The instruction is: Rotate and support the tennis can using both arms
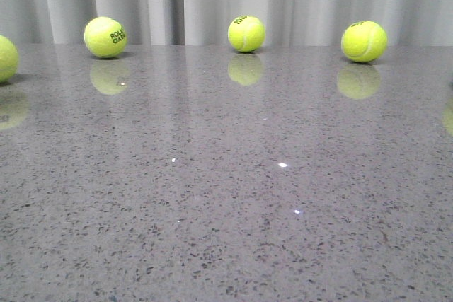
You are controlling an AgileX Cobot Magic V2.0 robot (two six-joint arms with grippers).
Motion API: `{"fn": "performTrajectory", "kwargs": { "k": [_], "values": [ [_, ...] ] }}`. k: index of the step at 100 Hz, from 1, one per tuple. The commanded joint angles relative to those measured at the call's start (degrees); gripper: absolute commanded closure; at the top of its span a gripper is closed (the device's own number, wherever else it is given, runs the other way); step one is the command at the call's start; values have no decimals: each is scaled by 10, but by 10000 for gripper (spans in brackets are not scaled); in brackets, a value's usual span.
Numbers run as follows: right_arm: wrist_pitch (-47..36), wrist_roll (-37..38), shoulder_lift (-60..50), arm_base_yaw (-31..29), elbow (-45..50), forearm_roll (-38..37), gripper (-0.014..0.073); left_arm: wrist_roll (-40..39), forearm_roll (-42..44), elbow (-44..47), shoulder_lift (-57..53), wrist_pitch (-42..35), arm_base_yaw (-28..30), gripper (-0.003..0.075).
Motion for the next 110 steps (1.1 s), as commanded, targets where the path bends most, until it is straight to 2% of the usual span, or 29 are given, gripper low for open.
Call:
{"fn": "performTrajectory", "kwargs": {
  "k": [1, 36, 58, 72, 110],
  "values": [
    [-48, 0, 7, -3, -15, -3, 662, -4, -3, 27, -23, -44, -6, 741],
    [-53, 8, 4, 9, -12, -9, 662, -4, -3, 27, -23, -44, -6, 741],
    [-118, 102, 3, 61, 38, -101, 662, -4, -3, 27, -23, -44, -6, 741],
    [-152, 103, -14, 75, 78, -100, 662, -4, -3, 27, -23, -44, -6, 741],
    [-157, 103, -119, 75, 159, -88, 662, -4, -3, 27, -23, -44, -6, 741]
  ]
}}
